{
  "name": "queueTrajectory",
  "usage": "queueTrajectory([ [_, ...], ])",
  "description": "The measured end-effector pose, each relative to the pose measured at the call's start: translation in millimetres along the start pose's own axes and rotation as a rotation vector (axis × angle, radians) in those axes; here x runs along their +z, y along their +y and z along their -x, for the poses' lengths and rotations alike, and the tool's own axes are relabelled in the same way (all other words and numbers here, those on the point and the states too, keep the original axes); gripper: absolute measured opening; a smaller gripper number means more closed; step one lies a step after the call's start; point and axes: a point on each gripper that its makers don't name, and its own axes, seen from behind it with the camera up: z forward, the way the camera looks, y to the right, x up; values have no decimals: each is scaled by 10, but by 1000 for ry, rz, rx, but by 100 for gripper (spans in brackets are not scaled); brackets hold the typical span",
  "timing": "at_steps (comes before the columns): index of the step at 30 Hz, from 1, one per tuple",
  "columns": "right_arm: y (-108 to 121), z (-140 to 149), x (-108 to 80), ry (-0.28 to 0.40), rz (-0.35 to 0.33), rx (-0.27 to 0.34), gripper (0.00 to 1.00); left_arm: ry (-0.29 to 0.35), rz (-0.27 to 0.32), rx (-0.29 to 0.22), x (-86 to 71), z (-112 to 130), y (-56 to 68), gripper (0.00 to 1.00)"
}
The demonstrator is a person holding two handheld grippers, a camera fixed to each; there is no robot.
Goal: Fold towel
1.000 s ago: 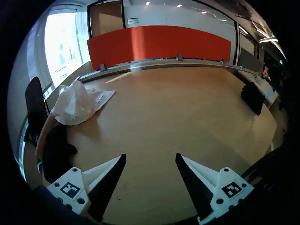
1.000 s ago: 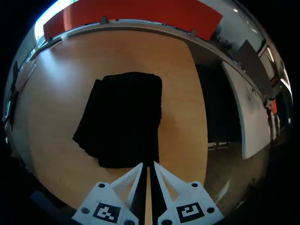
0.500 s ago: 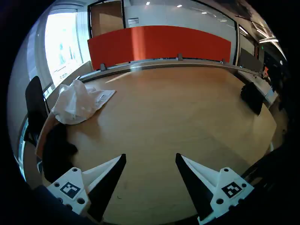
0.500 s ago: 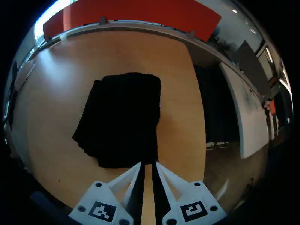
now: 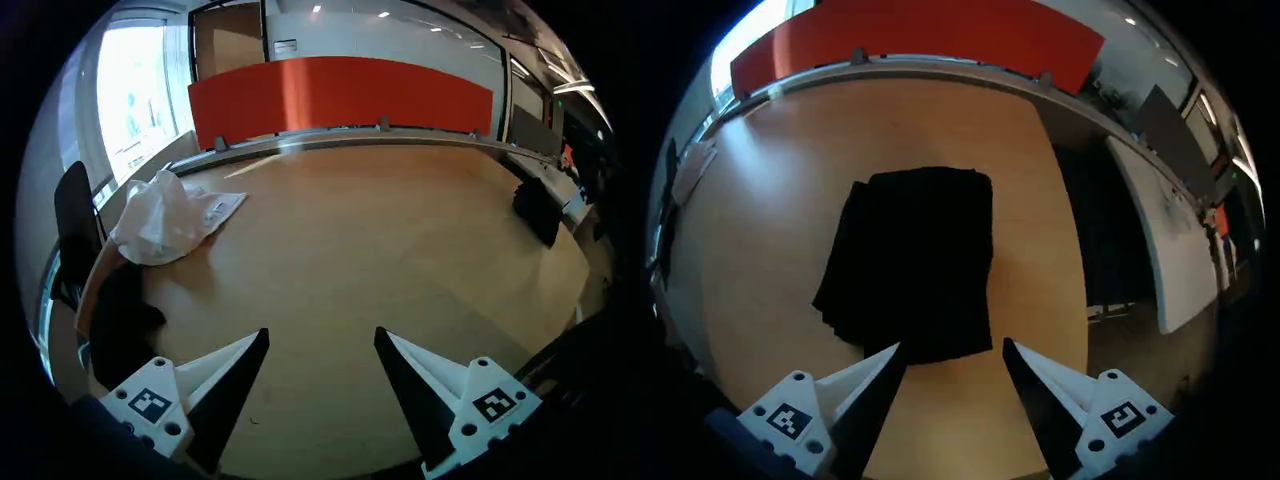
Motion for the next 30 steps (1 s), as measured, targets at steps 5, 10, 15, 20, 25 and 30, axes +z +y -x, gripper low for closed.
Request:
queueTrajectory([
  [5,-45,-39,-6,18,-8,20,89,2,0,-1,-9,1,2,98],
  [10,-90,-125,-8,56,-15,58,89,3,0,-8,-16,8,8,98],
  [15,-123,-246,-23,113,-10,109,100,3,-1,-14,-22,12,11,98],
  [20,-142,-323,-46,159,6,143,100,4,-2,-18,-29,8,14,98],
  [25,-146,-376,-75,196,24,156,100,6,-3,-20,-37,1,22,98],
  [30,-125,-477,-124,253,54,177,100,6,-4,-23,-36,0,27,98],
])
